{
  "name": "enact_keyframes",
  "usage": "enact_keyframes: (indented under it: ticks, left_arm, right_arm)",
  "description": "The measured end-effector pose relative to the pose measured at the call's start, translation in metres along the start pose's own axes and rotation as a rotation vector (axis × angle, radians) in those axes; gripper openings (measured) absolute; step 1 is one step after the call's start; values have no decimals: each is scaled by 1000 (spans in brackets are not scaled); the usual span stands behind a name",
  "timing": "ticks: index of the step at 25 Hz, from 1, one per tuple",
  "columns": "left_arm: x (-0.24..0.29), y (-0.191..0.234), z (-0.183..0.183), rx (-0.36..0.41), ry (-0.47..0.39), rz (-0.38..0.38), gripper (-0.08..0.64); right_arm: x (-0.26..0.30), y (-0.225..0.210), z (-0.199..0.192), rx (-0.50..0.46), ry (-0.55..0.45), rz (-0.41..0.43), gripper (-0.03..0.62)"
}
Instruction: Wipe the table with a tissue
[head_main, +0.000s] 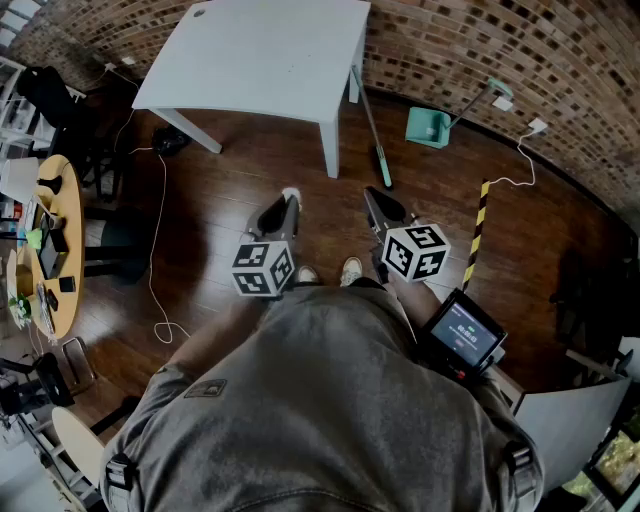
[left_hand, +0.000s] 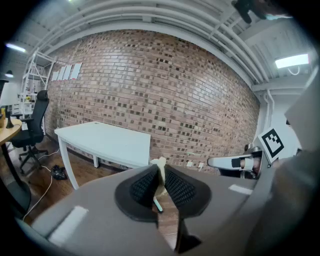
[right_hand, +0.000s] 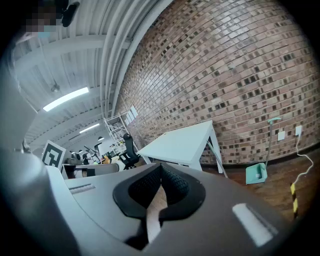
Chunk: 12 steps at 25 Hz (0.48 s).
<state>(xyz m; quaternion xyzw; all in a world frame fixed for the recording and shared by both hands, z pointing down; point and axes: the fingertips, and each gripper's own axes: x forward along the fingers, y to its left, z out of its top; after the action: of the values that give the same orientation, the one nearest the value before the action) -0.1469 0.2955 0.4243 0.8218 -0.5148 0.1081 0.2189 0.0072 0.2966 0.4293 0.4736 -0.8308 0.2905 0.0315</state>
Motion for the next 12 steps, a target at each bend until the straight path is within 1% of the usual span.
enact_keyframes:
  ticks: [6, 12]
  left_arm:
    - [11, -12, 2, -15, -11, 35, 38]
    - [19, -5, 7, -31, -14, 74, 38]
  right_arm:
    - [-1, -19, 3, 2, 12, 23, 12]
    - [7, -29, 12, -11, 22, 37, 12]
